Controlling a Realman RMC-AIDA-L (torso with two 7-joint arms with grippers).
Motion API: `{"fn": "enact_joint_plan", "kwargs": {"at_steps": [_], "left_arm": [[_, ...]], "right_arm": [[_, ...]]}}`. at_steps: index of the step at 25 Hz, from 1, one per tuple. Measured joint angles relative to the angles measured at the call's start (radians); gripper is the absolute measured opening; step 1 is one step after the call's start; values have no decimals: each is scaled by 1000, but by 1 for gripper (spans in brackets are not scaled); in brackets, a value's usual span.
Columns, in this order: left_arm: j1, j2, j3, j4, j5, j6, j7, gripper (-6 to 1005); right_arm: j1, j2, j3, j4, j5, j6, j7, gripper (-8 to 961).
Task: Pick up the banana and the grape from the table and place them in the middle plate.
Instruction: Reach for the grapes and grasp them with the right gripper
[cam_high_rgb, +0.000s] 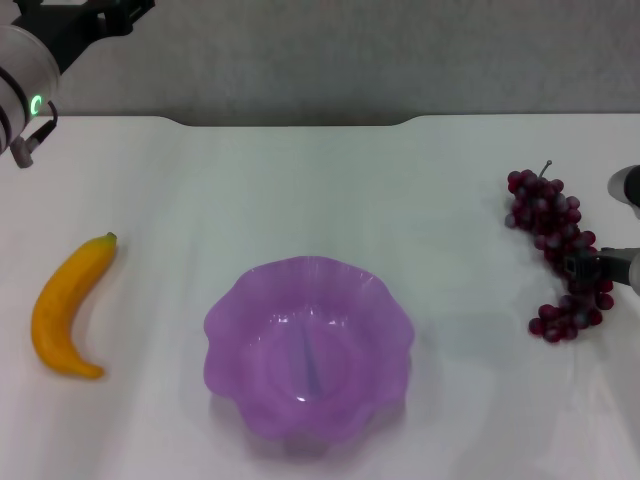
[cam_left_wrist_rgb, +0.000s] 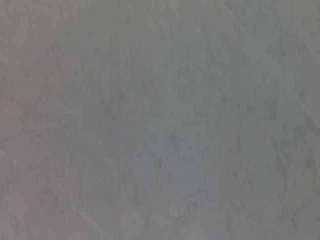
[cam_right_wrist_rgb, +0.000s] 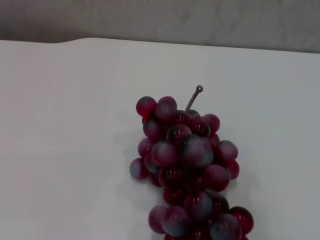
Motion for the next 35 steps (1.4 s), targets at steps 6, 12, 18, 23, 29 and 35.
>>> {"fn": "enact_joint_plan", "kwargs": {"at_steps": [6,12,18,23,29,35], "left_arm": [[0,0,0,1,0,0,0,803],[-1,0,0,1,0,0,0,802],[-1,0,0,1,0,-2,0,802],[-1,0,0,1,0,-5,0,802],[-1,0,0,1,0,-6,0,802],[-1,0,0,-1,0,-6,0,802]], "right_arm": [[0,-1,-1,-2,0,0,-2,480],[-3,1,3,-6,6,-6,0,460],[-4,2,-5,-8,27,-24,-3,334],[-4,2,-6,-9,27,-36,-4,181],[-5,2,-8,-10,22,-37,-6,169],[-8,2,-11,-21,22,-37,-26,167]]}}
